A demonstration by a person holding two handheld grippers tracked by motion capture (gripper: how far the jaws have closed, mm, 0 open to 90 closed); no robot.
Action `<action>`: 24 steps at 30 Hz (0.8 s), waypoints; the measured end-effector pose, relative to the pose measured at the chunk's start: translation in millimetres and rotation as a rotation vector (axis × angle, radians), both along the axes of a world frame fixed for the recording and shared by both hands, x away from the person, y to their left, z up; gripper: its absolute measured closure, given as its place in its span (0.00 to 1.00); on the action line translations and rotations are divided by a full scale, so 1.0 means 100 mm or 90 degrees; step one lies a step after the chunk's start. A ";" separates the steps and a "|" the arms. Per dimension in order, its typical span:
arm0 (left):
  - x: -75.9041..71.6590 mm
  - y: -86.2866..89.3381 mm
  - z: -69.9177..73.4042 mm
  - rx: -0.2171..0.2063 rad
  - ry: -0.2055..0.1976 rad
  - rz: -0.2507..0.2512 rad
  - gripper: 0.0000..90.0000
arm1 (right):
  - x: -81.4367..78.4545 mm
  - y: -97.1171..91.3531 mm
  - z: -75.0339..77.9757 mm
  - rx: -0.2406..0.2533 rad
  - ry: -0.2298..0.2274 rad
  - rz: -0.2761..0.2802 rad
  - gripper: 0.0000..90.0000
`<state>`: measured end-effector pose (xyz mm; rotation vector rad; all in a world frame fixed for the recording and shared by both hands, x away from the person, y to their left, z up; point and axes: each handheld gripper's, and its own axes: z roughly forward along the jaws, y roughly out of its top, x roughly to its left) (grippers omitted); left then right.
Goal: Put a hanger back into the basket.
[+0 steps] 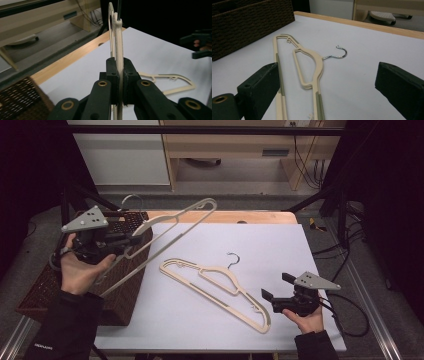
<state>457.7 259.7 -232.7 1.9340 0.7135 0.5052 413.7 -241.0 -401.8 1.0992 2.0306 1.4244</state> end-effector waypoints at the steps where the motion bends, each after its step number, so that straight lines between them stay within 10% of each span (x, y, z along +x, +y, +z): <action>1: 0.03 0.07 0.00 -0.001 0.001 0.015 0.96 | 0.00 0.00 0.00 0.001 -0.001 0.000 0.07; 24: 0.46 1.03 -0.34 0.028 0.029 0.125 0.96 | 0.02 0.02 -0.03 -0.002 0.007 -0.006 0.06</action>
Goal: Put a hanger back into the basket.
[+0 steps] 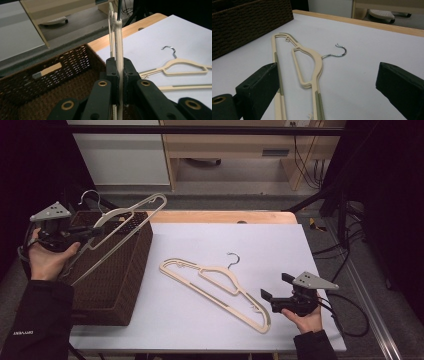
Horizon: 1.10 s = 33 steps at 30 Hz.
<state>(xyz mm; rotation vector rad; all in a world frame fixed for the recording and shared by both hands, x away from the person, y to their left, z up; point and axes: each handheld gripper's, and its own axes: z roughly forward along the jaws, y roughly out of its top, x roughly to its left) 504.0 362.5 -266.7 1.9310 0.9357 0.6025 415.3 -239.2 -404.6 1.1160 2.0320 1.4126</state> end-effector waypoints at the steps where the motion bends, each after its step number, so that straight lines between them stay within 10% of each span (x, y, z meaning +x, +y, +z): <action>1: 0.00 0.04 -0.02 -0.003 0.002 0.002 0.96 | 0.00 0.00 0.00 0.001 0.001 -0.002 0.06; 20: -0.04 0.58 -0.34 0.011 0.042 0.049 0.96 | 0.01 0.01 -0.02 -0.002 0.006 0.005 0.06; 33: -0.02 0.50 -0.69 0.034 0.084 0.048 0.95 | 0.01 0.00 -0.02 0.004 0.005 0.000 0.06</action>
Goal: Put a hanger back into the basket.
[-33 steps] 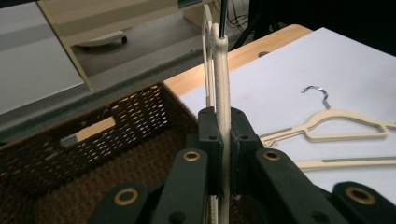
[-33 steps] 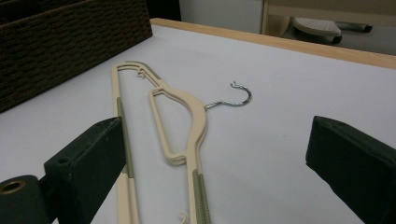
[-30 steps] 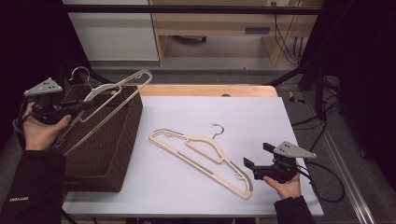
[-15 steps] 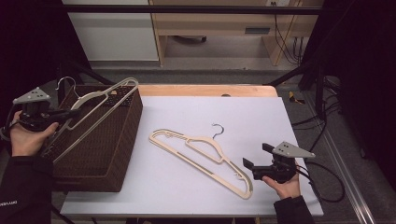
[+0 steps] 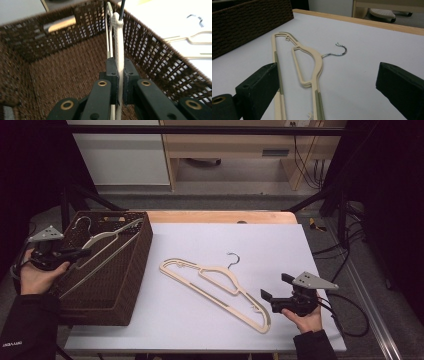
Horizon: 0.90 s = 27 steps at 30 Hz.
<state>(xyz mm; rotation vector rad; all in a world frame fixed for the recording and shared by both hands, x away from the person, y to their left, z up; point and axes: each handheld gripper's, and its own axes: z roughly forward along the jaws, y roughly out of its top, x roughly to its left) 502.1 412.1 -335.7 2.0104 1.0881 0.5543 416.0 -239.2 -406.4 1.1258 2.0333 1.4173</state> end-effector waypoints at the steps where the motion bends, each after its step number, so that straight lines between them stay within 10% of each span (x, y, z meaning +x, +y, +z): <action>1: 0.01 0.00 -0.04 0.000 0.007 0.007 0.95 | 0.00 0.00 0.00 0.000 0.000 0.000 0.06; 17: 0.05 0.12 -0.47 -0.014 0.094 0.084 0.85 | 0.01 0.00 0.00 -0.003 0.001 0.002 0.06; 27: -0.13 0.11 -0.27 -0.060 0.003 0.090 0.39 | 0.00 -0.02 0.00 -0.003 -0.003 0.003 0.06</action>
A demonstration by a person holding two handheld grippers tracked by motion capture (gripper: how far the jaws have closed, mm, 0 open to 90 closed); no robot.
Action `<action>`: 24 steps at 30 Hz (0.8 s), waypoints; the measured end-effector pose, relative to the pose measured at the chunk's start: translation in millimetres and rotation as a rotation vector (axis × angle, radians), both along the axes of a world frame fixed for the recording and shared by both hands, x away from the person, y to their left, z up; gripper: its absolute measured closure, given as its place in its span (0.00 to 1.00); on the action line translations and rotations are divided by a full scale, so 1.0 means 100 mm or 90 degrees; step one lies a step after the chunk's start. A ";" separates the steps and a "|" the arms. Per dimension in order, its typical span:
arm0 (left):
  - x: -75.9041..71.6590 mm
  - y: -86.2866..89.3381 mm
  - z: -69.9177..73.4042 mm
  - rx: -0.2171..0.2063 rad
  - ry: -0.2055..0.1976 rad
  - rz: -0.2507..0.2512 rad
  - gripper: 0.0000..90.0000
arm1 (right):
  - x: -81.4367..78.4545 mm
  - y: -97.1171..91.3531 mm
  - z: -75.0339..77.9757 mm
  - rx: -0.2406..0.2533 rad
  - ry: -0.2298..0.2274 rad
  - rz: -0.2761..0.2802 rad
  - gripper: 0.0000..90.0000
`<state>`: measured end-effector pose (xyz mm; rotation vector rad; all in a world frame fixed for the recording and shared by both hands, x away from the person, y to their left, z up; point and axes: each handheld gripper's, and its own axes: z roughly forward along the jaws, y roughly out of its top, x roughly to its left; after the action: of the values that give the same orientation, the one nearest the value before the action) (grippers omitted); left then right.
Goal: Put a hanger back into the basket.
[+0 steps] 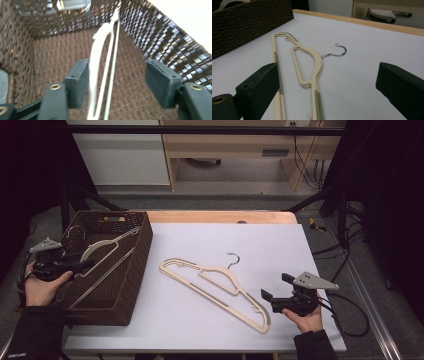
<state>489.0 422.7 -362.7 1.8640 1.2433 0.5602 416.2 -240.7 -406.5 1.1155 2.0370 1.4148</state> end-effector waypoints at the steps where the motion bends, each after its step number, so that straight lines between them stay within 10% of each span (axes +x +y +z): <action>1: -0.02 -0.02 0.03 -0.008 -0.010 -0.001 0.38 | 0.00 0.00 0.00 0.000 -0.001 0.001 0.06; 13: -0.33 -0.56 0.35 -0.053 -0.127 -0.072 0.21 | 0.00 -0.02 0.02 0.012 -0.009 -0.002 0.06; 24: -0.52 -1.14 0.32 -0.086 -0.160 -0.171 0.17 | 0.00 -0.01 0.03 0.018 -0.010 -0.012 0.07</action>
<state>437.2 308.6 -330.8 1.7488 0.8309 0.5302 416.6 -241.9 -403.1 1.1276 1.9966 1.4433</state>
